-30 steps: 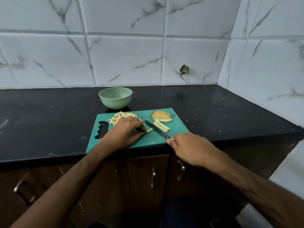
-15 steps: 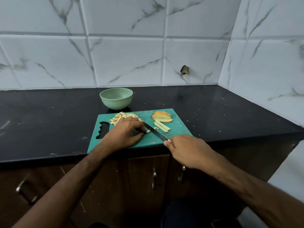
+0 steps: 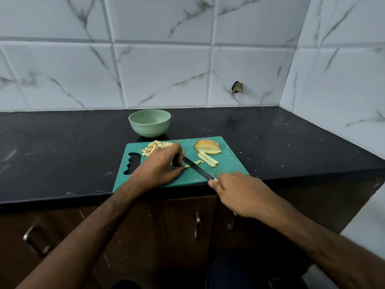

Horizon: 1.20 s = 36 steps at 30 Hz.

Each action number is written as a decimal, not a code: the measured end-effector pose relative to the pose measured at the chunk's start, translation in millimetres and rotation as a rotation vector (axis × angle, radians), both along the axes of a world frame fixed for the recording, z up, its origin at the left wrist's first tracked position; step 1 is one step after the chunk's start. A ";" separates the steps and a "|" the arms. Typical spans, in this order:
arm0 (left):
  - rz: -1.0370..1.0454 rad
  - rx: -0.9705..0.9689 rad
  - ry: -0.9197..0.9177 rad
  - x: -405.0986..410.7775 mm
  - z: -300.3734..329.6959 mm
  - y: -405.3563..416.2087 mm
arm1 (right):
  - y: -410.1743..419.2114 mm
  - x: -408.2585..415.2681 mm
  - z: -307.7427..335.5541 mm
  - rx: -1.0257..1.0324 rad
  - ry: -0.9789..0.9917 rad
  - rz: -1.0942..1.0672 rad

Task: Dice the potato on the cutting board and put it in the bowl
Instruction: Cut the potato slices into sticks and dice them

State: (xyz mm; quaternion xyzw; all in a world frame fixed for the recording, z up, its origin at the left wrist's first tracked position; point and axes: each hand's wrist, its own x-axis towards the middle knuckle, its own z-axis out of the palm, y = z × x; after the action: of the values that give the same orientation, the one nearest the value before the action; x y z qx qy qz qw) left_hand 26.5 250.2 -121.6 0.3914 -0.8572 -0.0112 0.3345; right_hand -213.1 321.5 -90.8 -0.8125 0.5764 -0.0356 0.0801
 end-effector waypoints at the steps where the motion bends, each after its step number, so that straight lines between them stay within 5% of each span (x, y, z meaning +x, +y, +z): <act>1: 0.004 -0.005 -0.001 0.3 -0.2 -0.4 | 3.9 -0.2 -2.6 -0.005 0.007 0.006; 14: 0.113 -0.005 -0.064 2.1 -4.4 -0.6 | -12.8 -23.2 31.7 0.176 -0.134 0.007; 26: -0.086 -0.161 -0.459 -19.1 0.0 -28.6 | -101.6 -51.7 -10.4 0.128 -1.075 -0.026; 31: -0.043 -0.288 -0.515 -18.8 3.3 -38.0 | -119.8 -47.4 -19.6 0.088 -1.252 -0.077; 36: 0.236 -0.354 -0.441 1.9 -0.1 -45.7 | -126.0 -49.2 -26.6 0.110 -1.339 -0.080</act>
State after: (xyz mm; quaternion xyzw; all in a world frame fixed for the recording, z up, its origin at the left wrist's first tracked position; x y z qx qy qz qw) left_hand 28.4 204.4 -121.6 0.4171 -0.8463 0.2626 0.2023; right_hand -262.3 195.5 -117.4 -0.5880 0.4329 -0.5053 0.4599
